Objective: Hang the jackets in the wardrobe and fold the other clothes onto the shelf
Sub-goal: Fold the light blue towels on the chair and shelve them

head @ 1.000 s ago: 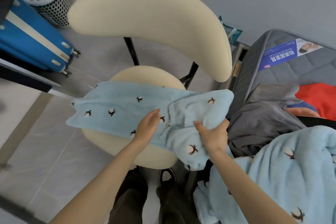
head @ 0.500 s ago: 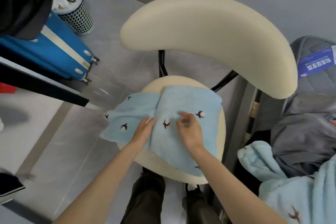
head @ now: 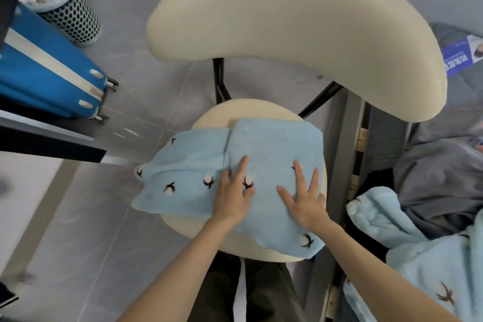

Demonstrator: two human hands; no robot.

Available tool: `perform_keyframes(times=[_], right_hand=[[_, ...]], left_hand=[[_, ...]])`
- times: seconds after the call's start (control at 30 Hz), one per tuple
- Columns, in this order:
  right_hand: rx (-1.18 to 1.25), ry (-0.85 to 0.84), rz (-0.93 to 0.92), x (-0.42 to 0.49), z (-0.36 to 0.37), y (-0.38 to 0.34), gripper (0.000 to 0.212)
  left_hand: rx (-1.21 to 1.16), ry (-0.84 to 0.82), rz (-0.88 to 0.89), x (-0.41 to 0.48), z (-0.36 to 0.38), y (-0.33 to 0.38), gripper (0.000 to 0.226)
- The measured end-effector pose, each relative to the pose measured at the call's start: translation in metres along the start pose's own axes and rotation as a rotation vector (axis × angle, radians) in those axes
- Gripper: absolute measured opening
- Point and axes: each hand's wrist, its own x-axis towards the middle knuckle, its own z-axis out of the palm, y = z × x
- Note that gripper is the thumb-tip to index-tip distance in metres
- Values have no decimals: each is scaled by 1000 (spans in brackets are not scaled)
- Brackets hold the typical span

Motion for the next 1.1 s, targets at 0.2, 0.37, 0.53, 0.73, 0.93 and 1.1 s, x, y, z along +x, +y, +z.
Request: perform_keyframes(times=[0.2,0.37,0.53,0.73,0.93,1.1], right_hand=[[378,198,-131,5,-8,11,86],[726,29,9,17,-16,25,111],[675,76,18,16,-25,10,100],[417,240,-136,-12,-56,-1,96],[329,373,-87,-42,-109,52,95],[268,401,-55,-49,-120,60,98]], left_hand=[[236,286,230,-7,7,-2,71],[16,118,155,1,20,-8,67],[-98,194,35,3,27,-10,62],[-261,129,-36,-9,26,12,59],[-333,-147,-1,-18,85,74,61],[-386,-151,-62,-17,107,90,59]])
